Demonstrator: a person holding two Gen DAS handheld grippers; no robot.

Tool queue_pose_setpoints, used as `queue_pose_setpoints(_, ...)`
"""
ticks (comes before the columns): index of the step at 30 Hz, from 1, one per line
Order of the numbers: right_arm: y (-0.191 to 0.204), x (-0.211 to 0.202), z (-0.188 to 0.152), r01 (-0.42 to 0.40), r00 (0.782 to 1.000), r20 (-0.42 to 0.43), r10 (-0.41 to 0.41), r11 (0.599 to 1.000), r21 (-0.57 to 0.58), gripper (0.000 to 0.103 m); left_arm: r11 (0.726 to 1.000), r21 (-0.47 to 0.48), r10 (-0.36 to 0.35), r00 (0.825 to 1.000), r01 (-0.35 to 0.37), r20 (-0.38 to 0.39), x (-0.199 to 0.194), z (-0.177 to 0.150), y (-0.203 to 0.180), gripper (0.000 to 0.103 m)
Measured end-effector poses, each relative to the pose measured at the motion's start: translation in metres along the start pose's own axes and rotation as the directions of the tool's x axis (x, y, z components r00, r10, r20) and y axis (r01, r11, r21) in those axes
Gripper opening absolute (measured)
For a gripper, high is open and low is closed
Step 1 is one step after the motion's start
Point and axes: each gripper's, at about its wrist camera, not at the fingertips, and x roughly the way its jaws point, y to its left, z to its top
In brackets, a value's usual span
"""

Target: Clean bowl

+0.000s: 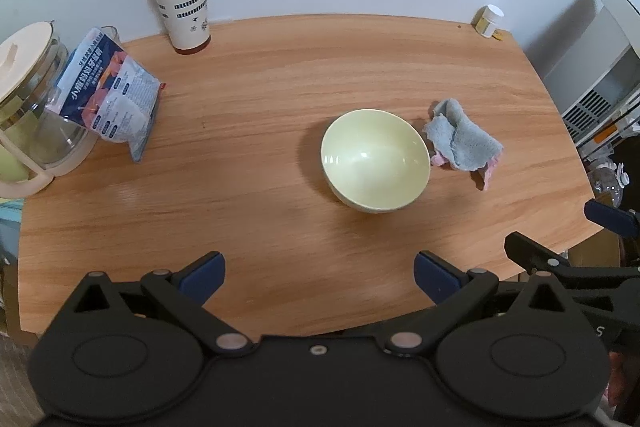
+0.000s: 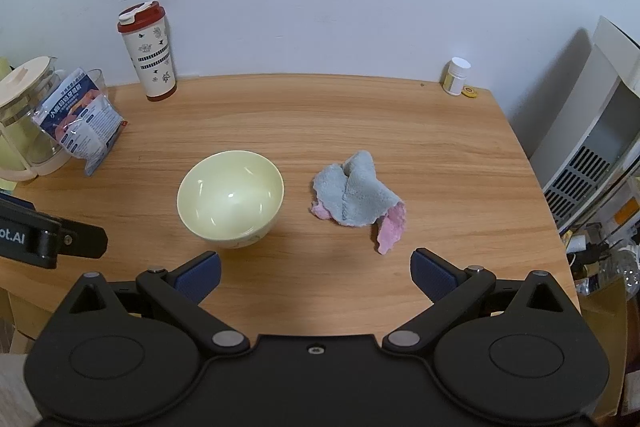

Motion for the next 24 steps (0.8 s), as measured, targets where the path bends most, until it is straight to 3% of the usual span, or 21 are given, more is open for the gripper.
queue_pose_setpoints(7,0.001,0.000,0.001,0.004,1.000,-0.003,-0.004,1.000,0.013,0.102,0.999,0.017,0.052,0.999,-0.052,-0.003,0.003,0.000,-0.008,0.102)
queue_pose_setpoints(11,0.001,0.002,0.001,0.008,1.000,-0.013,-0.008,1.000,0.019,0.102,1.000,-0.009,0.008,1.000,-0.008,-0.025,0.001,0.009,0.000,0.102)
queue_pose_setpoints(24,0.001,0.003,0.003,0.020,1.000,-0.017,-0.020,1.000,0.022,0.102,1.000,-0.009,0.004,1.000,-0.004,-0.012,0.003,0.000,0.001,0.102)
